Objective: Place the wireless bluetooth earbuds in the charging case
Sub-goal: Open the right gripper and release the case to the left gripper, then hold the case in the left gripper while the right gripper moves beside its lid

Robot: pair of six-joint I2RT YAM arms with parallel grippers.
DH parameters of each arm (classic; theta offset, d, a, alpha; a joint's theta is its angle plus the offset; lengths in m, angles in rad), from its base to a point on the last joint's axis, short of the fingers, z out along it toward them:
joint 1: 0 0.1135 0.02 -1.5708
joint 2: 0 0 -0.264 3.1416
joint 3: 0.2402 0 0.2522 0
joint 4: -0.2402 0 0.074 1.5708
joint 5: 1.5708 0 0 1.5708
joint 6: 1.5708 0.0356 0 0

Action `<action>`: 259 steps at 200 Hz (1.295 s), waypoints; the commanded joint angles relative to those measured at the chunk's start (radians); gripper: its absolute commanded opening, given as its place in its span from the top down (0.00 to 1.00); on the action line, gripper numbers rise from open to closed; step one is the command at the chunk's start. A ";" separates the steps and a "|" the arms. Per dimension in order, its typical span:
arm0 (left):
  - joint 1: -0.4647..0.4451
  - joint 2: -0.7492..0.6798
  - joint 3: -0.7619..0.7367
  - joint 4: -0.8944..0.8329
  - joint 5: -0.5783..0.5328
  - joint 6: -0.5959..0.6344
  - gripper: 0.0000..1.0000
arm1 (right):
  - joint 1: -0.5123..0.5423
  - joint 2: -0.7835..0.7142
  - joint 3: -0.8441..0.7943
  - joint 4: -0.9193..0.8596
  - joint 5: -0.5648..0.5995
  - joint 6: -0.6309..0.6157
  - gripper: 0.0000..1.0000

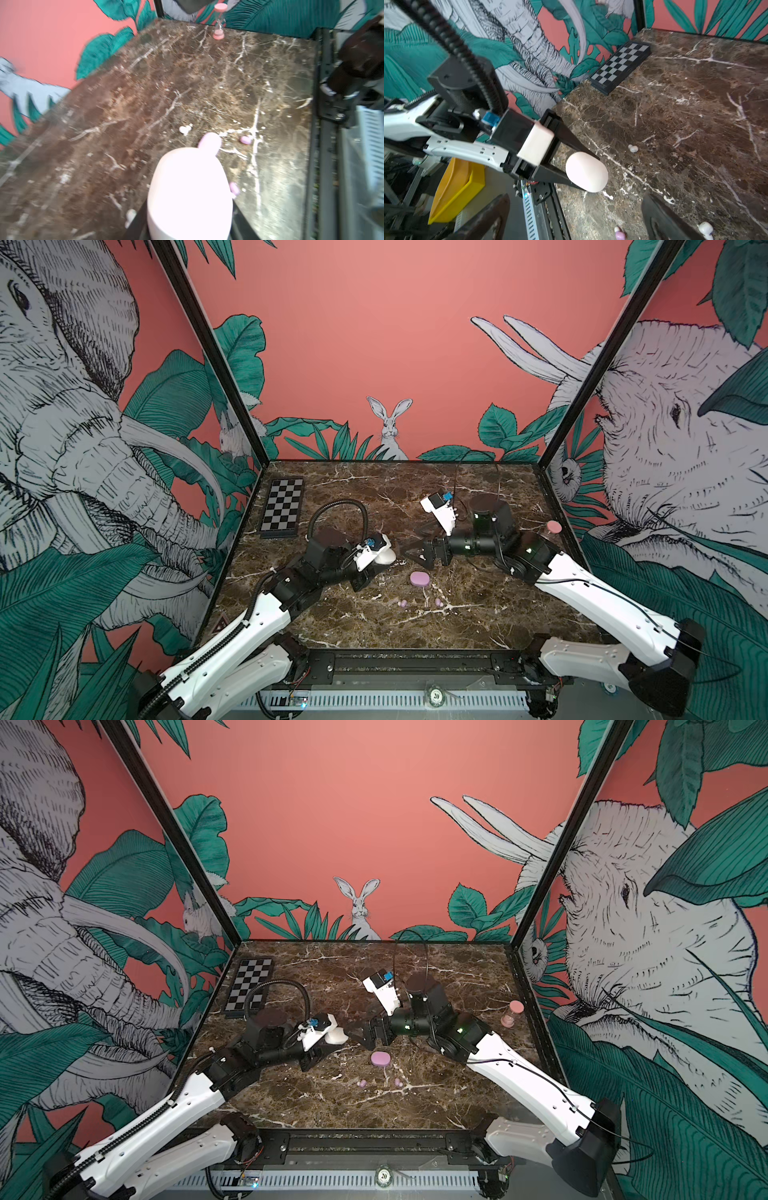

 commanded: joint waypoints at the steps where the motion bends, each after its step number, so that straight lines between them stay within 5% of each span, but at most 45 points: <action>1: 0.004 -0.016 0.037 -0.071 0.114 -0.099 1.00 | 0.014 -0.033 -0.040 0.022 -0.069 -0.093 0.02; 122: 0.005 0.016 0.009 0.009 0.208 -0.109 1.00 | 0.115 0.046 -0.080 0.001 0.134 -0.268 0.07; 259: 0.004 0.015 0.001 0.010 0.271 -0.098 1.00 | 0.133 0.090 -0.066 0.005 0.237 -0.286 0.14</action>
